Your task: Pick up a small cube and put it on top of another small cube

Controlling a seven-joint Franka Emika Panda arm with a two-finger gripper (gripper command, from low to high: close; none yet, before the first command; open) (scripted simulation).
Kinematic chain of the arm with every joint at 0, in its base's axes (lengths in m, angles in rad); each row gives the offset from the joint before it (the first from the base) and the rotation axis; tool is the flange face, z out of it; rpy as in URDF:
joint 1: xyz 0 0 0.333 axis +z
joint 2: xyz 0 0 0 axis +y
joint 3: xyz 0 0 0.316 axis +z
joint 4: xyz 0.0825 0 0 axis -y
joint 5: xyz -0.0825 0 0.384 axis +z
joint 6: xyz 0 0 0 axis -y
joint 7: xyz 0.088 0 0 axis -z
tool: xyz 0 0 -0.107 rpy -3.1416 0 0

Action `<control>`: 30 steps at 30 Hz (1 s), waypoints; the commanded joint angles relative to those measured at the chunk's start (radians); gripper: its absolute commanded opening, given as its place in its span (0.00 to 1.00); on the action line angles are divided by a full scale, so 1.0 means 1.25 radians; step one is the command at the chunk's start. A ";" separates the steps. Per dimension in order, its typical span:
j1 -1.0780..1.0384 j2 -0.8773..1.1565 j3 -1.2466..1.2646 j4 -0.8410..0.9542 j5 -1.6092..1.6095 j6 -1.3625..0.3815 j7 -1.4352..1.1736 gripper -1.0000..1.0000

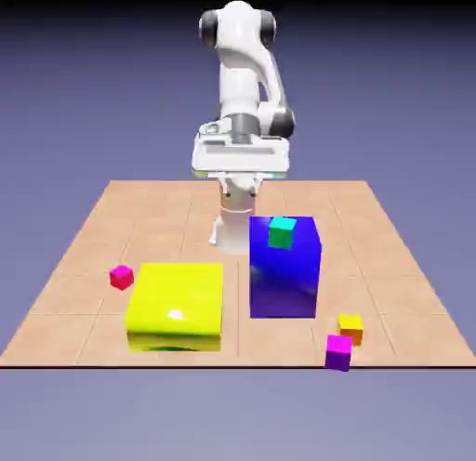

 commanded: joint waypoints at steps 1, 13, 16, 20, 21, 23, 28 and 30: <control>-0.008 0.029 0.017 0.022 -0.009 -0.021 0.018 0.50; -0.106 0.377 0.222 0.282 -0.119 -0.273 0.233 0.50; -0.130 0.464 0.273 0.347 -0.147 -0.335 0.286 0.50; -0.163 0.580 0.341 0.434 -0.184 -0.419 0.358 0.50; -0.171 0.609 0.359 0.455 -0.193 -0.440 0.376 0.50; -0.187 0.667 0.393 0.499 -0.211 -0.482 0.412 0.50; -0.228 0.812 0.478 0.607 -0.257 -0.587 0.501 0.50; -0.244 0.870 0.512 0.651 -0.275 -0.629 0.537 0.50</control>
